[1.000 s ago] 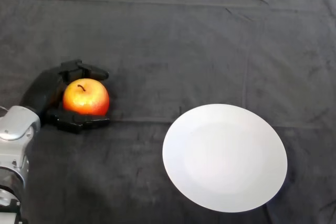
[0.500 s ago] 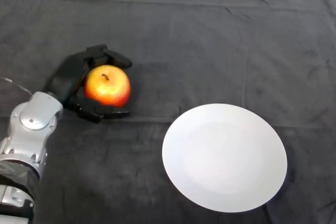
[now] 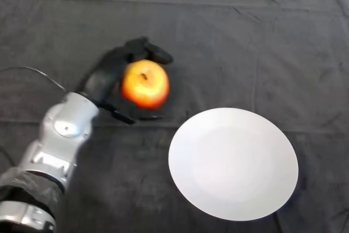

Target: Move the apple to the plate

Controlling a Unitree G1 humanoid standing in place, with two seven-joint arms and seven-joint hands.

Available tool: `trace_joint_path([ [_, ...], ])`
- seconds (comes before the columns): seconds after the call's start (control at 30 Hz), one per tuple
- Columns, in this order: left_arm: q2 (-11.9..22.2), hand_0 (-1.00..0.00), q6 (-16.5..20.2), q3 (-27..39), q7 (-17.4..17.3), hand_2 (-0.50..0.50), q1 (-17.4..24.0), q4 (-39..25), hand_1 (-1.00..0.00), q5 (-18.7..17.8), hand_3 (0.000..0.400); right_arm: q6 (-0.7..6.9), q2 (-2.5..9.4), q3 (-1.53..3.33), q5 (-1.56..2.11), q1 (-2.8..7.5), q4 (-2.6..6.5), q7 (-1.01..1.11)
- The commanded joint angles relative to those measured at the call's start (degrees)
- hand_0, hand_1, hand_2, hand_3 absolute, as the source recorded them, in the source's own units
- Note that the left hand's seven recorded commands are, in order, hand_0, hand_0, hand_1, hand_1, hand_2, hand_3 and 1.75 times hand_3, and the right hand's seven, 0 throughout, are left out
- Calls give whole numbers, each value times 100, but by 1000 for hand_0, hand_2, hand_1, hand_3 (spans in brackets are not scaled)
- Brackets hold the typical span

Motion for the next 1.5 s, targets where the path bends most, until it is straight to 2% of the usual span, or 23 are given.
trace_joint_path([
  [0.03, 11, -1000, 96, -194, 113, -6, 285, -317, -988, 23, 400, 66, -29, -63, 59, 218, -139, 35],
  [0.43, 19, -1000, 292, -1021, 191, -6, 385, -703, -988, -252, 400, 87, -31, -70, 63, 240, -184, 43],
  [0.67, -15, -1000, 274, -1544, 319, -8, 394, -575, -984, -350, 400, 96, -31, -73, 64, 246, -199, 46],
  [0.83, -30, -1000, 301, -1884, 334, -31, 334, -422, -937, -448, 400, 100, -32, -74, 63, 247, -202, 48],
  [0.87, -31, -1000, 303, -1940, 332, -59, 321, -389, -882, -466, 400, 100, -32, -74, 63, 247, -202, 48],
  [0.93, -32, -1000, 308, -2035, 324, -73, 293, -328, -855, -501, 400, 101, -32, -75, 62, 246, -202, 48],
  [0.97, -28, -863, 310, -2091, 312, -388, 273, -289, -86, -525, 345, 101, -31, -75, 62, 246, -201, 49],
  [1.0, -23, -792, 313, -2126, 300, -396, 258, -264, 0, -543, 317, 101, -31, -75, 62, 245, -201, 49],
  [1.03, -17, -722, 319, -2157, 285, -361, 242, -242, 0, -562, 289, 101, -31, -75, 61, 245, -200, 49],
  [1.07, -4, -502, 328, -2192, 261, -251, 221, -218, 0, -587, 201, 101, -31, -75, 61, 244, -199, 49],
  [1.1, 8, -365, 339, -2216, 239, -182, 204, -204, 0, -607, 146, 101, -31, -75, 61, 244, -198, 49],
  [1.13, 19, 0, 347, -2233, 220, 0, 188, -193, 0, -623, 0, 101, -31, -75, 60, 243, -197, 49],
  [1.5, 161, 0, 431, -2234, 71, 0, 65, -195, 0, -728, 0, 100, -30, -74, 57, 236, -186, 49],
])
